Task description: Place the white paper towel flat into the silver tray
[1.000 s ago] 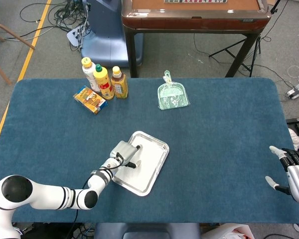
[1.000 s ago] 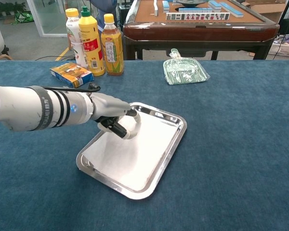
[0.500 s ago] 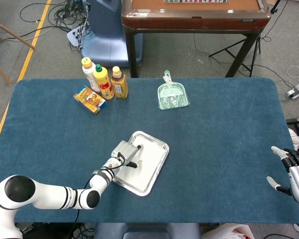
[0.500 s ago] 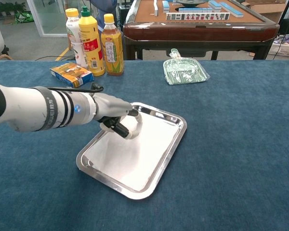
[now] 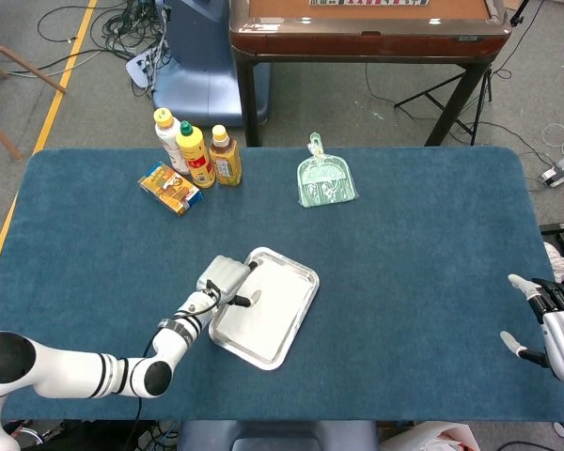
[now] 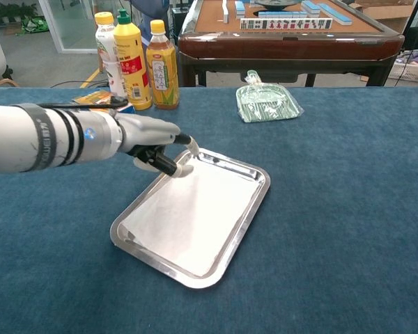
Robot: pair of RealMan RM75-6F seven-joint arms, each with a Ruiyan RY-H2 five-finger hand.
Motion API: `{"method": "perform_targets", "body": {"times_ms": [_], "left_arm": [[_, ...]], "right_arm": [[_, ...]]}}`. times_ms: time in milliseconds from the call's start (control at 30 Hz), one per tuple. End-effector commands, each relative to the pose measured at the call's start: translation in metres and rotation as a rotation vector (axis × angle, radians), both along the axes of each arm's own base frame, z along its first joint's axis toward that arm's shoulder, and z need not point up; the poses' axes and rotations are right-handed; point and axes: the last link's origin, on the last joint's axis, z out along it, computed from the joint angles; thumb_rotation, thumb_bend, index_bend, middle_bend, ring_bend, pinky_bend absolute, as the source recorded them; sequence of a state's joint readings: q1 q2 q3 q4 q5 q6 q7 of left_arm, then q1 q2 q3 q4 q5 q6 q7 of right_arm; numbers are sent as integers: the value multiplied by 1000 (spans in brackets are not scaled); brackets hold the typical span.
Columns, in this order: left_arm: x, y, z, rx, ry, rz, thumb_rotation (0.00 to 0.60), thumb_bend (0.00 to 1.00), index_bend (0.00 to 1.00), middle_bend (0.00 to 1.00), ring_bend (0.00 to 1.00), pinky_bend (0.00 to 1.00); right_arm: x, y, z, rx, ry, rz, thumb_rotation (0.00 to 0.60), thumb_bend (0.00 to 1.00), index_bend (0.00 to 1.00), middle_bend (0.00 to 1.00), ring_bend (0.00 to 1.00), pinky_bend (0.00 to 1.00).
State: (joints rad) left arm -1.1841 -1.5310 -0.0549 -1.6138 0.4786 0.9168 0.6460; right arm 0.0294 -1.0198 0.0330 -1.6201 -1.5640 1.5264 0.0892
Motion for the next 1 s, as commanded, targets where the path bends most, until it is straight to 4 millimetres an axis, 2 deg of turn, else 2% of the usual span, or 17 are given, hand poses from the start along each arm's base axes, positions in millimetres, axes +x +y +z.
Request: {"method": "perform_targets", "body": {"times_ms": [33, 167, 367, 467, 600, 733, 800, 1000], "left_arm": [[-12, -1, 25, 74, -64, 17, 215, 386, 117, 939, 909, 1000], [-30, -1, 54, 180, -151, 52, 247, 385, 114, 906, 869, 1000], [-59, -6, 90, 310, -226, 94, 257, 383, 117, 767, 732, 944], [-80, -15, 105, 360, -228, 101, 263, 381, 127, 701, 665, 901], [-107, -29, 118, 399, -214, 112, 307, 380, 133, 558, 527, 737], [-130, -47, 130, 447, -218, 114, 309, 380, 144, 447, 401, 568], [-143, -59, 136, 462, -210, 123, 309, 376, 145, 379, 331, 459], [-172, -97, 155, 541, -218, 144, 308, 324, 144, 278, 237, 295]], "right_arm": [[0, 0, 0, 0, -1, 2, 600, 203, 178, 262, 162, 174], [1, -1, -1, 2, -2, 7, 600, 202, 178, 262, 162, 174], [1, -2, -2, 5, -2, 7, 600, 202, 178, 262, 162, 175], [1, -3, -3, 10, 1, 3, 600, 202, 178, 262, 162, 175], [0, -5, -6, 21, 1, -6, 600, 203, 176, 262, 162, 174], [0, -8, -8, 31, -2, 4, 600, 203, 107, 249, 162, 174], [0, -9, -9, 34, -1, 7, 600, 203, 105, 245, 162, 174], [1, -13, -11, 50, -10, 14, 600, 203, 105, 231, 150, 174]]}}
